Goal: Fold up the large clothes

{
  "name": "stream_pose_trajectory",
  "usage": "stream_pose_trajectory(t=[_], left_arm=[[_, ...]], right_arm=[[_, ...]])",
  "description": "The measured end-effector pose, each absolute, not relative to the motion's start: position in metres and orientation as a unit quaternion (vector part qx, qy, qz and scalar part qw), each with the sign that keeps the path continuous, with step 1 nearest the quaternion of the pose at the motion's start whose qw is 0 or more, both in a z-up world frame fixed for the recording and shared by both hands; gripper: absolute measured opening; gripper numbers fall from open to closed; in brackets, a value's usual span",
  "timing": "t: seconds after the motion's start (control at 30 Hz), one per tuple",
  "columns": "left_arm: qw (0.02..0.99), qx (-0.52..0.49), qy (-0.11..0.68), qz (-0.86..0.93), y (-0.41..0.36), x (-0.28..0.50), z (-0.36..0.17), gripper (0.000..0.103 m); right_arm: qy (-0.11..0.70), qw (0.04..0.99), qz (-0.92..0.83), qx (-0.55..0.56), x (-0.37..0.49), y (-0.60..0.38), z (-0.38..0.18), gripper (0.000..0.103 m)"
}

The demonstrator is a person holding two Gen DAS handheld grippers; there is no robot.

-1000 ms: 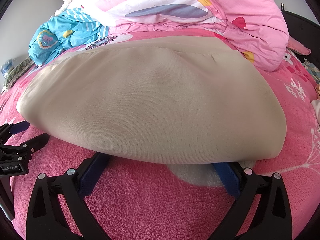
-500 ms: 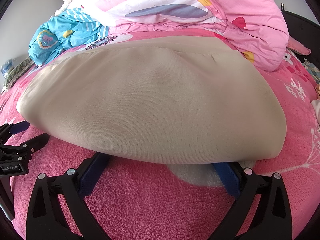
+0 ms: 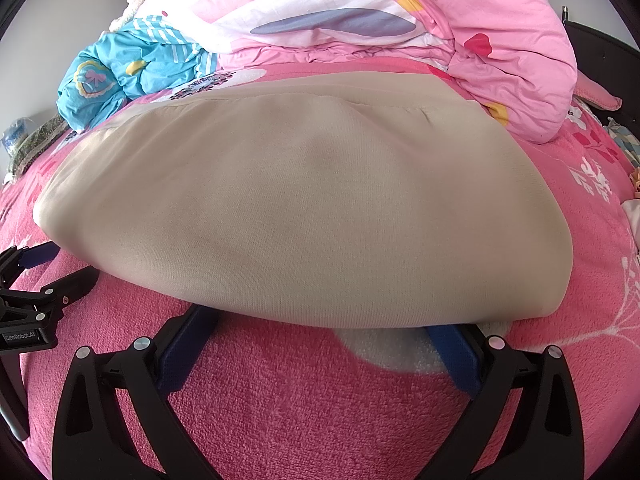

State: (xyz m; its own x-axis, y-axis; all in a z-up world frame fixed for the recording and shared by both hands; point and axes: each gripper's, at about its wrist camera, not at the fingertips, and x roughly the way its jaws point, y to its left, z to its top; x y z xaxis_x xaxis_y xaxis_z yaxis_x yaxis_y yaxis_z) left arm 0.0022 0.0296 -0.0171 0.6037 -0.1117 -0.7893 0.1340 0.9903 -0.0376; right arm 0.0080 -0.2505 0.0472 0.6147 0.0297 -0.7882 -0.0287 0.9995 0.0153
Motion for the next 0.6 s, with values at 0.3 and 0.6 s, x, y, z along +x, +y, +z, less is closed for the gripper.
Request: stream_pose_trajectory(t=[0.3,0.6], left_arm=[[0.895,0.013,0.440,-0.069,0.0298,0.0015,-0.0171,0.097],[0.895,0.013,0.440,-0.069,0.0296,0.0008,-0.0170,0.097]], right_arm=[[0.439,0.899,0.016,0.001,0.0080,-0.2504,0.0472,0.097],[0.439,0.899,0.016,0.001,0.0080,-0.2500,0.0475,0.097]])
